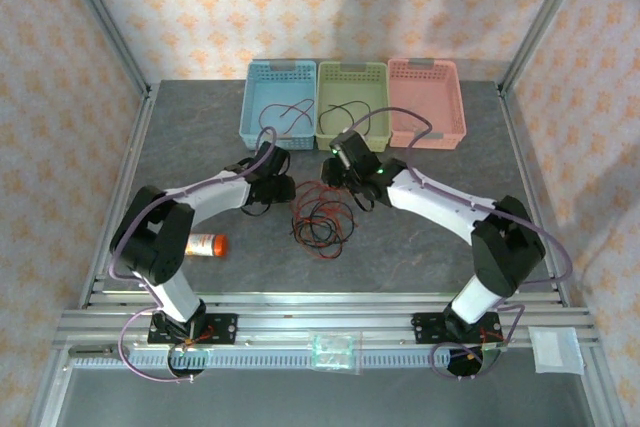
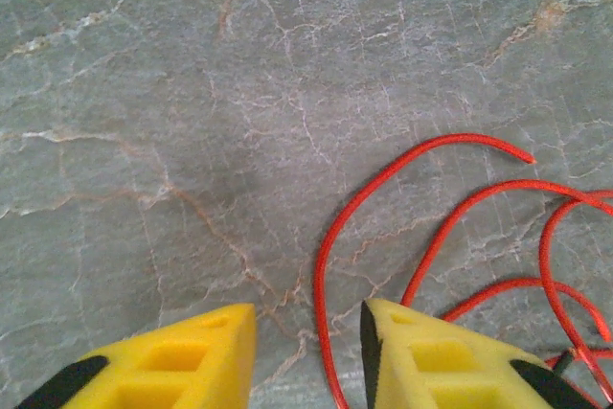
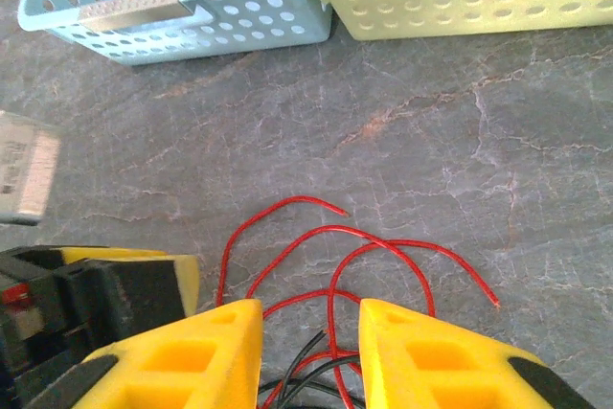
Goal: Untangle the cables
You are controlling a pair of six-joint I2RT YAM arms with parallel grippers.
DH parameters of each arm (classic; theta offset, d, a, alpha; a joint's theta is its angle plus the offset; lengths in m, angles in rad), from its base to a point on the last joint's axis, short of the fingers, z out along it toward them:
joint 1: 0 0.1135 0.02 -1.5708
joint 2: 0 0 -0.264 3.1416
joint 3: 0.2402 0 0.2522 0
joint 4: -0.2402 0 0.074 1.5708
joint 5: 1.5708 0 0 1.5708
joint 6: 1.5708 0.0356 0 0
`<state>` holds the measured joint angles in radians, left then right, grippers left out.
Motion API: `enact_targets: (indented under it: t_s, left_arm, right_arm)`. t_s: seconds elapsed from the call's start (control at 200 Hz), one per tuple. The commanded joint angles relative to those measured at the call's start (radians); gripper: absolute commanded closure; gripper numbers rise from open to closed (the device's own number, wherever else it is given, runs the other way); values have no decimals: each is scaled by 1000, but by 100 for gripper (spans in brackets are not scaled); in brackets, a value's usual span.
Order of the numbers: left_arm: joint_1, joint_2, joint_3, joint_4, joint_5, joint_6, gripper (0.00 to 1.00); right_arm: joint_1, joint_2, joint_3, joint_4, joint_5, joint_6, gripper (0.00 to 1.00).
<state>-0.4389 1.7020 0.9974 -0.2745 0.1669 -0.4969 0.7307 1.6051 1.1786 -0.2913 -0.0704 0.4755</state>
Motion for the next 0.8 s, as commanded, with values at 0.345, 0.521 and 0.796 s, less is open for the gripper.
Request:
enact_targets:
  t_s: [0.345,0.521,0.796]
  left_arm:
    - [-35,104,94,-96,-58,47,67]
    - [-44,123,109,-119,-100,46,68]
    - [-61,151,108,-115,-101,48,73]
  right_arm:
    - [7,-77,-26,11,50,-5,68]
    - [7,-122,-52,60,32,-21,67]
    - [7,-134,-63,45,60,-24,67]
